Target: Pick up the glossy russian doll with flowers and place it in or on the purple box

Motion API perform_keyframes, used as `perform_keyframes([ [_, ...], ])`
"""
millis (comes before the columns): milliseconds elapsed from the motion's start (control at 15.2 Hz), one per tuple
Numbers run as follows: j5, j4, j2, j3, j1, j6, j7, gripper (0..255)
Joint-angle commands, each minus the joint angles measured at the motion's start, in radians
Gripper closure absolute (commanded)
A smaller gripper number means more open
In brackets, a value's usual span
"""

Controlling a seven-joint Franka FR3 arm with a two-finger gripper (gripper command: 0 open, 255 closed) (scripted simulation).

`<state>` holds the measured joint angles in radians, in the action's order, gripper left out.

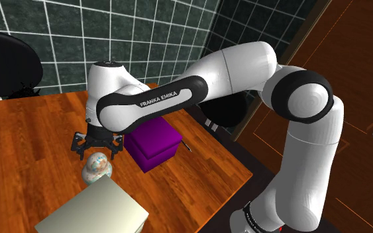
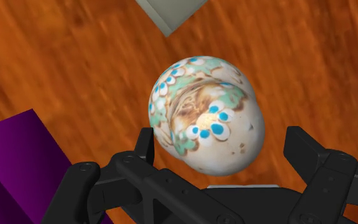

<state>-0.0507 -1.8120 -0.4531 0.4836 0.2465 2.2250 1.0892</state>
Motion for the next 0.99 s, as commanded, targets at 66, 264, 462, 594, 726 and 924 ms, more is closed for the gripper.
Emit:
perform_keyframes([
  [66,0.0,-0.001,0.0,0.0,0.0,0.002,0.0,0],
  [264,0.0,-0.001,0.0,0.0,0.0,0.001,0.0,255],
  [462,0.0,0.0,0.0,0.0,0.0,0.001,0.0,255],
  [594,0.0,-0.001,0.0,0.0,0.0,0.001,0.0,255],
  [726,0.0,-0.001,0.0,0.0,0.0,0.001,0.0,255],
  [924,0.003,0.002,0.007,0.002,-0.002,-0.009,-0.001,255],
])
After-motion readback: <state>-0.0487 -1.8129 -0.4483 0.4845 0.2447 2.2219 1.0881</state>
